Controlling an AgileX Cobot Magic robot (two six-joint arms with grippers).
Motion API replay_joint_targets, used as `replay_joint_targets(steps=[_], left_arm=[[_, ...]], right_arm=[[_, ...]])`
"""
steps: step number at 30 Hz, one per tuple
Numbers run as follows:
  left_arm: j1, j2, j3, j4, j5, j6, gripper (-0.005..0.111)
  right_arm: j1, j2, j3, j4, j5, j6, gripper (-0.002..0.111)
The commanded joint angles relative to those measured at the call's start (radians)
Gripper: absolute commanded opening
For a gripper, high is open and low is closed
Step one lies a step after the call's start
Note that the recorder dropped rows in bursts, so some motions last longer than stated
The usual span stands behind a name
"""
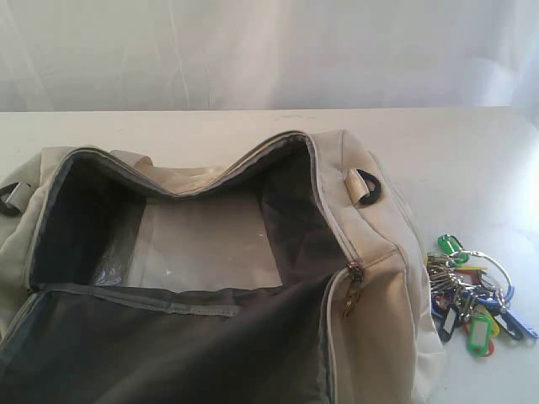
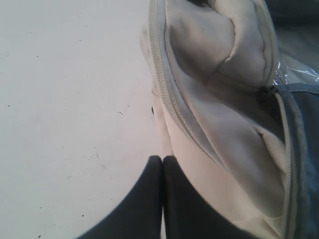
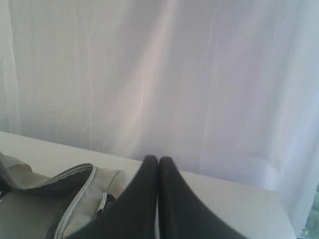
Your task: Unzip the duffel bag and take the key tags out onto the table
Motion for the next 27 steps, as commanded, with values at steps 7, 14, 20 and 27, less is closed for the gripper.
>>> replay_joint_targets(steps=[7, 14, 20, 27], left_arm=[[0.001, -0.004, 0.005, -0.001, 0.0, -0.001, 0.0], [0.001, -0.004, 0.005, -0.001, 0.0, -0.001, 0.0], [0.001, -0.004, 0.005, -0.001, 0.0, -0.001, 0.0], [0.001, -0.004, 0.005, -0.001, 0.0, -0.001, 0.0]], right_arm=[[-0.006, -0.042, 0.069, -0.01, -0.049, 0.037, 0.0], [-0.006, -0.042, 0.27, -0.283, -0.165, 0.328, 0.0], [-0.006, -0.061, 0.483, -0.347, -0.261, 0.383, 0.0], [-0.006, -0.061, 0.699, -0.362, -0.339, 0.383, 0.0]])
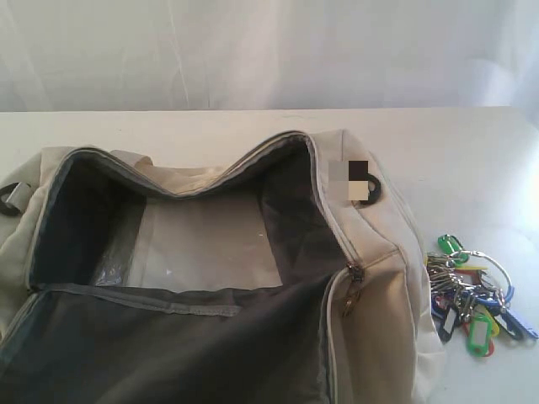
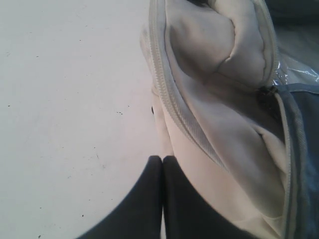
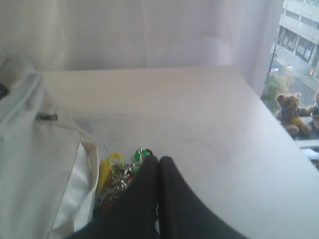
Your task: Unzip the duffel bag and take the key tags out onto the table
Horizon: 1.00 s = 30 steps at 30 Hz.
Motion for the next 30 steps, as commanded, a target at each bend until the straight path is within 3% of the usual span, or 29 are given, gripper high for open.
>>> replay_joint_targets(steps=[1, 6, 30], left_arm=[[0.001, -0.004, 0.005, -0.001, 0.0, -0.001, 0.0], [0.001, -0.004, 0.005, -0.001, 0.0, -0.001, 0.0], [0.001, -0.004, 0.005, -0.001, 0.0, -0.001, 0.0]], right_arm=[[-0.005, -0.005, 0.119, -0.014, -0.051, 0.008, 0.0], [-0.005, -0.005, 0.179, -0.014, -0.132, 0.008, 0.0], [0.029, -0.005, 0.179, -0.014, -0.124, -0.064, 0.0]])
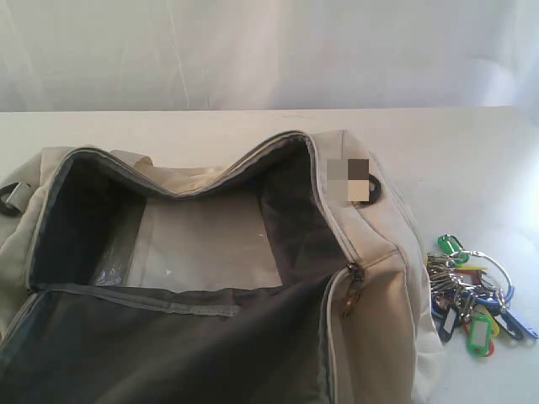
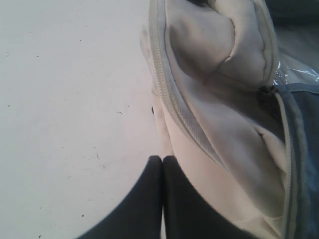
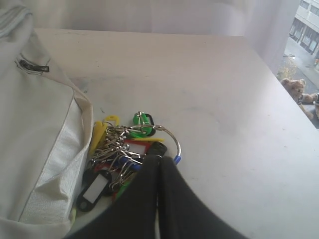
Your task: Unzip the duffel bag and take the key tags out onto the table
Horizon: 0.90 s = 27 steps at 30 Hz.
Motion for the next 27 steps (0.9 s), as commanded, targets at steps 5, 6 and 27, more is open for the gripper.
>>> replay_joint_targets(steps=[5, 6, 27], left_arm=[[0.001, -0.004, 0.005, -0.001, 0.0, -0.001, 0.0], [0.001, -0.004, 0.005, -0.001, 0.0, -0.001, 0.0], [-0.037, -0.004, 0.005, -0.001, 0.0, -0.001, 0.0]], right_arm=[[0.005, -0.005, 0.005, -0.001, -0.019, -0.004, 0.0], [0.005, -0.005, 0.005, -0.001, -0.019, -0.004, 0.0], [0.005, -0.005, 0.005, -0.001, -0.019, -0.004, 0.0]])
